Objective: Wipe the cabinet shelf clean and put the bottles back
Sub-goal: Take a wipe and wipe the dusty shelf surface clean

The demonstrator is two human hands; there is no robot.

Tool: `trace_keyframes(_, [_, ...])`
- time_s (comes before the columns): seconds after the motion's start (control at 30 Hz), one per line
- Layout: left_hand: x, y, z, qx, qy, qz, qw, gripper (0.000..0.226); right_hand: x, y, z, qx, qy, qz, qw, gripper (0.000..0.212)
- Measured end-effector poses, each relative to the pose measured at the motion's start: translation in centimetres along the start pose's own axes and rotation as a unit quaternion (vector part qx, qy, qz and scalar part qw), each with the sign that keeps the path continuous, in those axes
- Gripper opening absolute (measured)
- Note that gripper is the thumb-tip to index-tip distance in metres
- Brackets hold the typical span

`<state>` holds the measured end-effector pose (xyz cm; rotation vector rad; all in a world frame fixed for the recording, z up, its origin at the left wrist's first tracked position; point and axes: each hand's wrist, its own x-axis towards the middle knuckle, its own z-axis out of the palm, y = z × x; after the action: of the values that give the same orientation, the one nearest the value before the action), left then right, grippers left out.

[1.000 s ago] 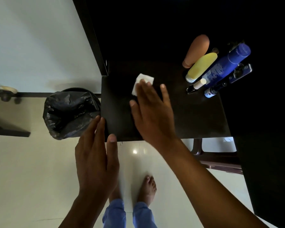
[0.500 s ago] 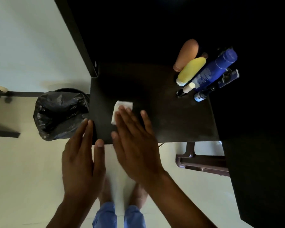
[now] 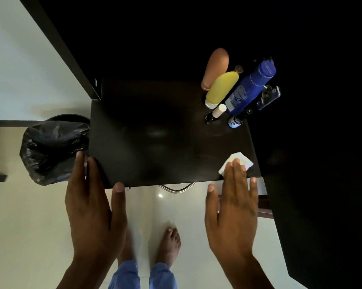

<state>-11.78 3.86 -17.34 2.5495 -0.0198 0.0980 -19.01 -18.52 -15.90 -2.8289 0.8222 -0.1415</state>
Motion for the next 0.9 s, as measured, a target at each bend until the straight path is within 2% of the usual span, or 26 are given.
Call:
trace_keyframes(0.17, [0.5, 0.5, 0.3, 0.003, -0.006, 0.018, 1.000, 0.072, 0.8, -4.9, 0.9, 0.072, -0.018, -0.112, 0.991, 0.058])
trace_keyframes(0.27, [0.7, 0.7, 0.5, -0.003, -0.006, 0.034, 0.999, 0.073, 1.9, -8.1, 1.9, 0.091, -0.025, -0.234, 0.968, 0.053])
trace_keyframes(0.4, [0.8, 0.8, 0.6, -0.012, -0.005, 0.033, 0.999, 0.072, 4.3, -11.7, 2.4, 0.083, -0.052, -0.314, 0.944, 0.054])
trace_keyframes(0.5, [0.8, 0.8, 0.5, -0.016, -0.008, 0.033, 0.999, 0.070, 6.4, -13.2, 2.3, 0.058, -0.051, -0.317, 0.945, 0.056])
trace_keyframes(0.63, [0.8, 0.5, 0.2, -0.017, -0.021, 0.025, 0.999, 0.068, 7.9, -13.2, 2.6, 0.062, -0.026, -0.273, 0.960, 0.053])
trace_keyframes(0.8, [0.9, 0.4, -0.5, -0.030, -0.026, 0.020, 0.999, 0.066, 6.4, -9.7, 2.6, 0.106, 0.044, -0.241, 0.964, 0.040])
trace_keyframes(0.9, [0.9, 0.2, -0.8, -0.042, -0.028, 0.000, 0.999, 0.068, 4.7, -8.1, 2.0, 0.093, 0.057, -0.249, 0.962, 0.041])
